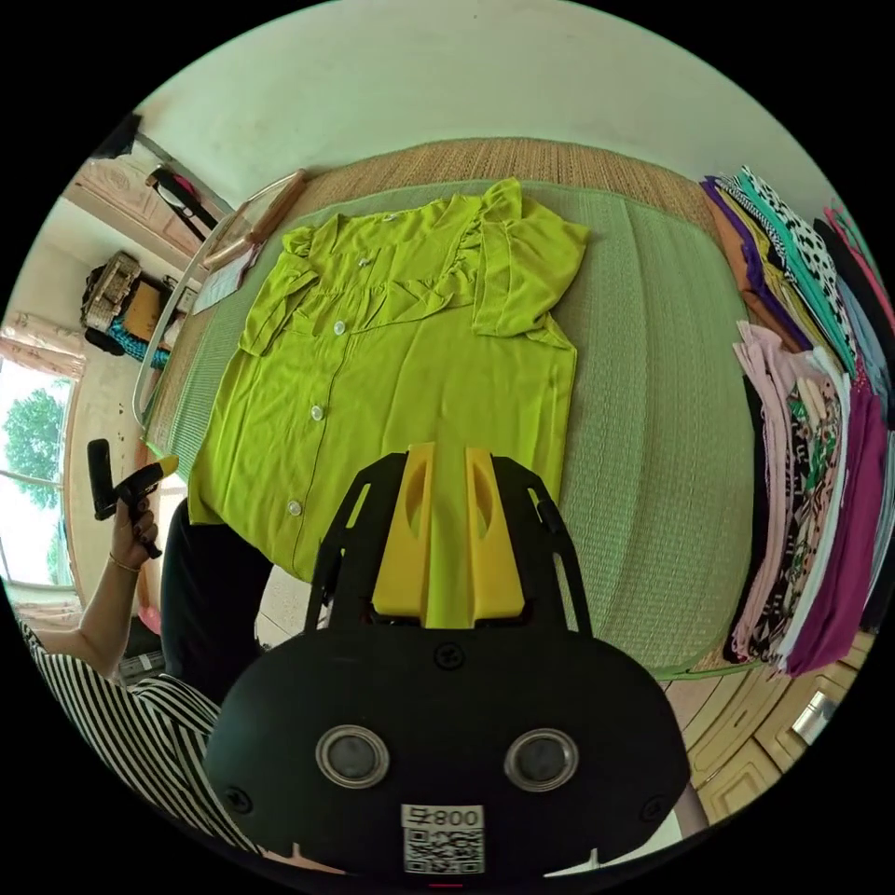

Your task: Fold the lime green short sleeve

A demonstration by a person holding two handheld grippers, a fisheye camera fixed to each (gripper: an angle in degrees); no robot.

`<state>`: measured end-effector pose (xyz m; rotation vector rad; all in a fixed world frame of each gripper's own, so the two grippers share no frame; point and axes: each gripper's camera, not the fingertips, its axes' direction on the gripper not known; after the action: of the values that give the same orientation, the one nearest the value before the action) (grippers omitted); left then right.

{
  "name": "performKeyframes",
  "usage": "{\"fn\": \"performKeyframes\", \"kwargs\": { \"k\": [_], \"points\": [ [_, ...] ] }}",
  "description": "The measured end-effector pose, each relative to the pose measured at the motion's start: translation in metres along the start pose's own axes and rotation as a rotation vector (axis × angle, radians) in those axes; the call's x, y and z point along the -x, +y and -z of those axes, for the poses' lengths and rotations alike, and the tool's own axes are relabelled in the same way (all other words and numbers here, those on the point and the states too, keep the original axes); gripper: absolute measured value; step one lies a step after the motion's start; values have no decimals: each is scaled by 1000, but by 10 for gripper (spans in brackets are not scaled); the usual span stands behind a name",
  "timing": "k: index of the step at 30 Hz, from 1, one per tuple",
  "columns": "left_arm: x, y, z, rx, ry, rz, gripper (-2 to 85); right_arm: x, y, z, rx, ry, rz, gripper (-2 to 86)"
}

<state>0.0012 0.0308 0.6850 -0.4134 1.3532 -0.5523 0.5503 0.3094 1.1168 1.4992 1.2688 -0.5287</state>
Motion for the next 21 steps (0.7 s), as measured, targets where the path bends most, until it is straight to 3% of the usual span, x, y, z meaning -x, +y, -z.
{"fn": "performKeyframes", "kwargs": {
  "k": [11, 21],
  "points": [
    [-48, -153, -214, 206, 115, -216, 38, 49, -108, -31, -25, 219, 222, 83],
    [-60, -297, -384, 201, 75, -260, 65, 35, -105, -34, -60, 166, 230, 30]
  ]
}}
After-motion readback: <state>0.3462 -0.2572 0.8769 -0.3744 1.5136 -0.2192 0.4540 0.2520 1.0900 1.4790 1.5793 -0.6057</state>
